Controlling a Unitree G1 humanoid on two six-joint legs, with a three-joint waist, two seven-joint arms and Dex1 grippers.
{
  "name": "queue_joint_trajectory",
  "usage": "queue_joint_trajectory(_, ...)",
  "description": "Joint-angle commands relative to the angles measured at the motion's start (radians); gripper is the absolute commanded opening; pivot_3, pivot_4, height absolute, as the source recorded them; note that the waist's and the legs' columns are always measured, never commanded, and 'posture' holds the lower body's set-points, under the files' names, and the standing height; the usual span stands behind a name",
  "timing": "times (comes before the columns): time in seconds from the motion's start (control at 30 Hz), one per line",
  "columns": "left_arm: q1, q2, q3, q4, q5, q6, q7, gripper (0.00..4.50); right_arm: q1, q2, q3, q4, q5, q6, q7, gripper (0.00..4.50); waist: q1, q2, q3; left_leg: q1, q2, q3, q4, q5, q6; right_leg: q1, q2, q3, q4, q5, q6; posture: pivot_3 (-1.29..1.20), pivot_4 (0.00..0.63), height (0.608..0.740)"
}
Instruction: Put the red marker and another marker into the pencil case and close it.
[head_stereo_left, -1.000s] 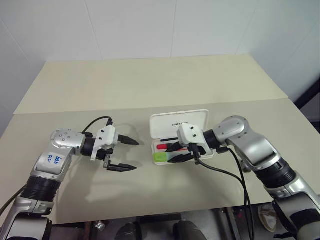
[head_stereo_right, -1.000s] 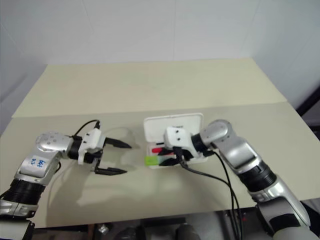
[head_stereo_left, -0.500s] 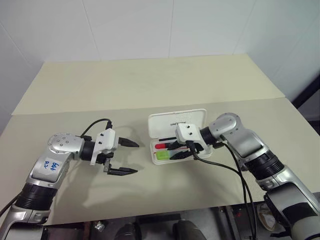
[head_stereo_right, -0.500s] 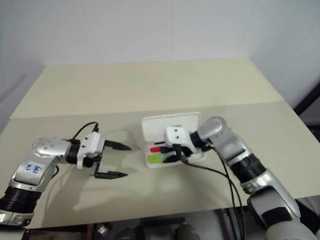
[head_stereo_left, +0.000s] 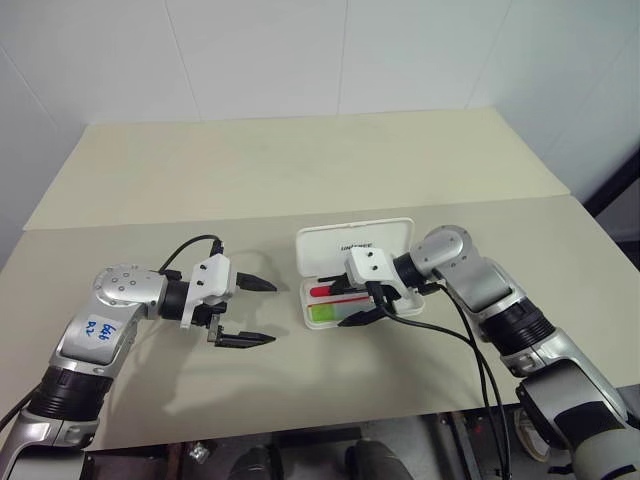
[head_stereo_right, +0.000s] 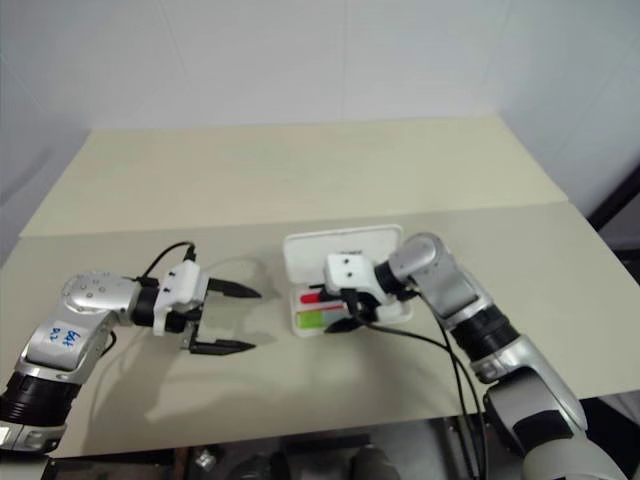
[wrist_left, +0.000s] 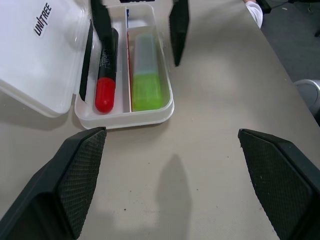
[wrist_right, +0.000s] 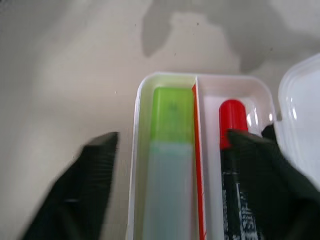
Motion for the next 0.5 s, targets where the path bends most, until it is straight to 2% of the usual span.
queue_joint_trajectory(0.03, -0.028, 0.009, 0.017, -0.014, -0.019, -0.010, -0.006, 4.50, -0.039, 0.003, -0.068, -0.056, 0.039, 0.016, -0.008, 4.45, 0.000, 0.000, 0.000, 0.000, 0.000, 0.000, 0.000, 0.000, 0.000, 0.000, 0.000, 0.000, 0.000, 0.000, 0.000, 0.00, 0.150, 0.740)
queue_joint_trajectory(0.17, -0.052, -0.006, -0.001, -0.005, -0.016, -0.017, -0.017, 4.50, -0.032, -0.026, -0.128, -0.173, 0.106, 0.114, 0.002, 4.45, 0.001, 0.000, 0.000, 0.000, 0.000, 0.000, 0.000, 0.000, 0.000, 0.000, 0.000, 0.000, 0.000, 0.000, 0.000, 0.00, 0.150, 0.740)
queue_joint_trajectory(0.27, -0.074, -0.028, -0.023, 0.000, -0.014, -0.022, -0.025, 4.50, 0.023, -0.098, -0.195, -0.301, 0.170, 0.211, 0.002, 4.45, 0.006, 0.000, 0.000, 0.000, 0.000, 0.000, -0.001, 0.000, 0.000, 0.000, 0.000, 0.000, -0.001, 0.000, 0.000, 0.00, 0.150, 0.740)
queue_joint_trajectory(0.5, -0.126, -0.090, -0.082, -0.026, -0.016, -0.009, -0.033, 4.50, 0.330, -0.399, -0.445, -0.524, 0.256, 0.373, -0.033, 4.45, 0.033, -0.002, 0.000, -0.001, -0.003, 0.000, -0.001, -0.001, 0.001, 0.001, -0.003, 0.000, -0.005, 0.000, 0.000, 0.00, 0.150, 0.740)
